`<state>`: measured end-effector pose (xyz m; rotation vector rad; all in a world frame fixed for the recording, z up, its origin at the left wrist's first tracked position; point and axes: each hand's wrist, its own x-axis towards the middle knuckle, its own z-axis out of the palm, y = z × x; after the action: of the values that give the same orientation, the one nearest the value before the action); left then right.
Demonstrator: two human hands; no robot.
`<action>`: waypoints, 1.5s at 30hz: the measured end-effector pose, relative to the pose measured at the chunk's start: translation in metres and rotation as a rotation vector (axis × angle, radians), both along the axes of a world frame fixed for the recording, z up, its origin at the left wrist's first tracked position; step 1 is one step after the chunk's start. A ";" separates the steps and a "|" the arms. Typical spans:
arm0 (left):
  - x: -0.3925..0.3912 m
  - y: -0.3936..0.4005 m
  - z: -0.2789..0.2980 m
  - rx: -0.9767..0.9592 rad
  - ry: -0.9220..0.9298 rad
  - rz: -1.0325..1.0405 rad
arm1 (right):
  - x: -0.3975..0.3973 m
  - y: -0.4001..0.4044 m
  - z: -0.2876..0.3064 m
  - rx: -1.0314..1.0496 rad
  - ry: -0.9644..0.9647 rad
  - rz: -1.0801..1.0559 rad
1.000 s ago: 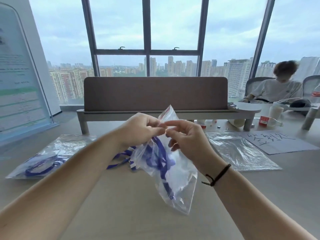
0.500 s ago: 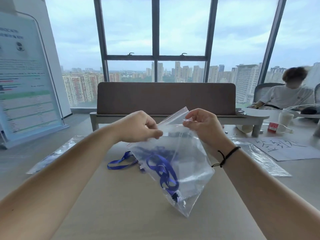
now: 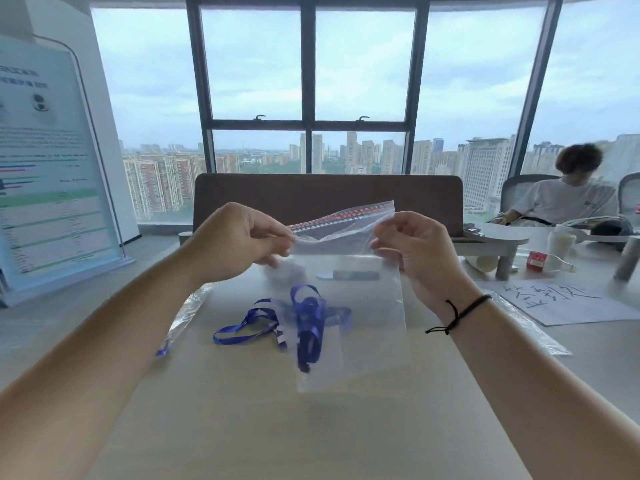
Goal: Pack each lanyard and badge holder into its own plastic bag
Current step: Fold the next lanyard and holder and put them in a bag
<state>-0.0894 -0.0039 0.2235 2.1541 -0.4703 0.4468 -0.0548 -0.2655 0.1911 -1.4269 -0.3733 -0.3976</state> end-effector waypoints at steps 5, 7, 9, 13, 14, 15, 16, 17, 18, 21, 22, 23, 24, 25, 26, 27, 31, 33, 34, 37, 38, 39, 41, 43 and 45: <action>-0.005 0.003 0.001 -0.056 -0.032 0.002 | -0.001 0.008 -0.010 0.097 0.052 0.098; -0.004 0.008 -0.005 -0.153 -0.001 -0.028 | -0.001 0.012 -0.017 0.078 0.075 0.111; -0.002 0.014 -0.013 -0.269 0.026 -0.064 | -0.001 0.014 -0.025 0.062 0.109 0.134; 0.002 0.023 -0.027 -0.438 0.051 -0.064 | -0.002 0.015 -0.052 -0.085 0.273 0.282; 0.004 0.027 -0.030 -0.469 0.057 -0.057 | -0.003 0.018 -0.061 -0.128 0.314 0.321; 0.005 0.030 -0.033 -0.498 0.064 -0.052 | -0.003 0.021 -0.071 -0.161 0.347 0.350; 0.005 0.034 -0.038 -0.526 0.069 -0.051 | -0.003 0.024 -0.081 -0.175 0.372 0.370; 0.004 0.039 -0.044 -0.547 0.076 -0.052 | -0.002 0.028 -0.089 -0.170 0.392 0.384; 0.003 0.044 -0.053 -0.554 0.096 -0.057 | -0.002 0.032 -0.095 -0.155 0.406 0.391; -0.001 0.052 -0.095 -0.378 0.252 -0.069 | 0.002 0.044 -0.104 -0.090 0.403 0.392; -0.002 0.053 -0.113 -0.300 0.310 -0.050 | 0.004 0.047 -0.104 -0.046 0.406 0.395; -0.002 0.052 -0.129 -0.247 0.369 -0.023 | 0.008 0.050 -0.105 0.002 0.413 0.400; -0.001 0.052 -0.145 -0.227 0.434 -0.002 | 0.011 0.054 -0.104 0.039 0.416 0.406; 0.001 0.053 -0.160 -0.238 0.497 0.008 | 0.015 0.058 -0.104 0.064 0.418 0.402; 0.004 0.054 -0.172 -0.269 0.548 0.007 | 0.019 0.063 -0.103 0.078 0.418 0.394; 0.006 0.056 -0.180 -0.307 0.586 -0.001 | 0.022 0.068 -0.102 0.087 0.415 0.386; 0.008 0.063 -0.189 -0.556 0.616 0.033 | 0.037 0.084 -0.103 0.126 0.427 0.332; 0.008 0.075 -0.188 -0.683 0.597 0.104 | 0.046 0.092 -0.106 0.128 0.438 0.312; 0.008 0.083 -0.188 -0.723 0.583 0.150 | 0.049 0.098 -0.108 0.118 0.440 0.316; 0.010 0.104 -0.189 -0.747 0.552 0.248 | 0.058 0.121 -0.118 0.109 0.452 0.349; 0.011 0.112 -0.190 -0.734 0.543 0.281 | 0.061 0.131 -0.121 0.105 0.462 0.354; 0.014 0.121 -0.191 -0.713 0.523 0.320 | 0.064 0.143 -0.125 0.100 0.472 0.357; 0.020 0.142 -0.191 -0.646 0.443 0.409 | 0.074 0.169 -0.130 0.098 0.507 0.377; 0.029 0.170 -0.189 -0.567 0.343 0.502 | 0.086 0.199 -0.131 0.117 0.549 0.392; 0.039 0.202 -0.184 -0.503 0.248 0.585 | 0.100 0.230 -0.129 0.115 0.557 0.411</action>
<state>-0.0508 0.1985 0.0395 1.7854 0.3938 0.5365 0.0452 -0.0351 0.0618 -1.2479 -0.1753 0.3069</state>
